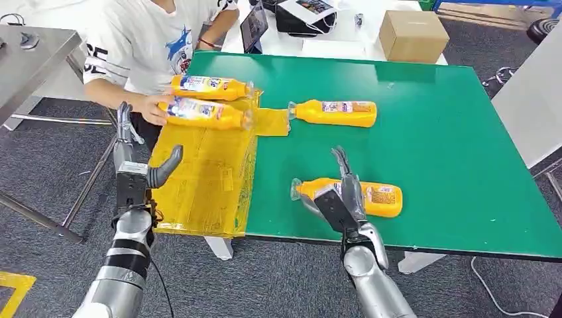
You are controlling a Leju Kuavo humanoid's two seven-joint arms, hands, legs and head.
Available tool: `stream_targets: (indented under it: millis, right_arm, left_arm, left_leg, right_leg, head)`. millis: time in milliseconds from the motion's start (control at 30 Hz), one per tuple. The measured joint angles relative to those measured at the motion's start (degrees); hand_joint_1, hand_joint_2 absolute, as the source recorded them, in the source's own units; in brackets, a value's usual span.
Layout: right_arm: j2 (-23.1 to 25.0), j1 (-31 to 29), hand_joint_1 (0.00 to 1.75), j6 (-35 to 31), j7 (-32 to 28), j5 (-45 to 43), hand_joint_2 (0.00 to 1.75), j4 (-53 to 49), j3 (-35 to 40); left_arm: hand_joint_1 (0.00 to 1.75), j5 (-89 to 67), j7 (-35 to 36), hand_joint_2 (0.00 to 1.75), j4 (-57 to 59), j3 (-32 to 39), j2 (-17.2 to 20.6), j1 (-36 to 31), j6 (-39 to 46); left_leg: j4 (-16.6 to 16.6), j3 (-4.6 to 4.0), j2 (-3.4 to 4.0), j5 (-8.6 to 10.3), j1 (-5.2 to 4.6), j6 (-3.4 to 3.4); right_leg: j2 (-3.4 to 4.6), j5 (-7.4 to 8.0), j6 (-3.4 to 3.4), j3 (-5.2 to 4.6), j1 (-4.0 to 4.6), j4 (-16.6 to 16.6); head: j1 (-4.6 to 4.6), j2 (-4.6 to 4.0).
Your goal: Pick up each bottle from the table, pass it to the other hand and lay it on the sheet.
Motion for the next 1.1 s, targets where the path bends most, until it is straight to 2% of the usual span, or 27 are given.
stream_targets:
  millis: [267,433,600,800,1100]
  right_arm:
    - [-0.9,-0.5,0.00,0.0,0.0,0.0,1.75,1.3,0.0]
    - [-3.4,-1.7,0.00,4.3,8.3,7.7,1.75,2.4,0.0]
    - [-7.8,-3.6,0.00,10.0,11.7,11.3,1.75,5.2,-1.3]
    - [-10.1,-7.0,0.00,17.1,12.9,13.8,1.75,10.8,-1.0]
    - [-11.4,-11.9,0.00,17.3,13.7,15.2,1.75,16.8,0.7]
  left_arm:
    - [0.00,0.0,0.0,1.75,-1.2,0.0,0.0,0.5,0.0]
    - [0.00,-1.3,0.0,1.75,-1.2,0.0,0.0,1.6,2.8]
    - [0.00,-2.6,0.0,1.75,-1.3,-0.3,0.0,4.5,2.8]
    - [0.00,-3.2,0.0,1.75,1.6,-1.7,-0.2,4.4,1.3]
    - [0.00,-3.2,0.0,1.75,5.9,-2.9,-0.4,3.9,0.5]
  left_leg:
    - [0.0,-0.01,0.01,0.00,0.00,0.00]
    - [0.0,-0.01,0.00,0.00,-0.03,0.00]
    - [0.0,-0.05,-0.03,0.00,-0.06,0.01]
    - [0.0,-0.02,0.07,-0.01,-0.03,0.02]
    - [0.0,0.02,0.08,0.01,-0.03,0.01]
  right_leg:
    - [0.00,0.00,0.00,-0.01,0.00,0.0]
    - [0.00,0.00,0.00,-0.01,-0.02,0.0]
    - [-0.01,0.01,0.01,-0.01,-0.04,0.0]
    - [0.02,0.02,0.02,-0.04,0.00,-0.1]
    - [0.02,0.02,0.02,0.02,-0.01,0.0]
  head:
    - [0.00,0.00]
    - [0.00,0.00]
    - [0.02,0.00]
    - [-0.02,0.00]
    - [-0.02,0.00]
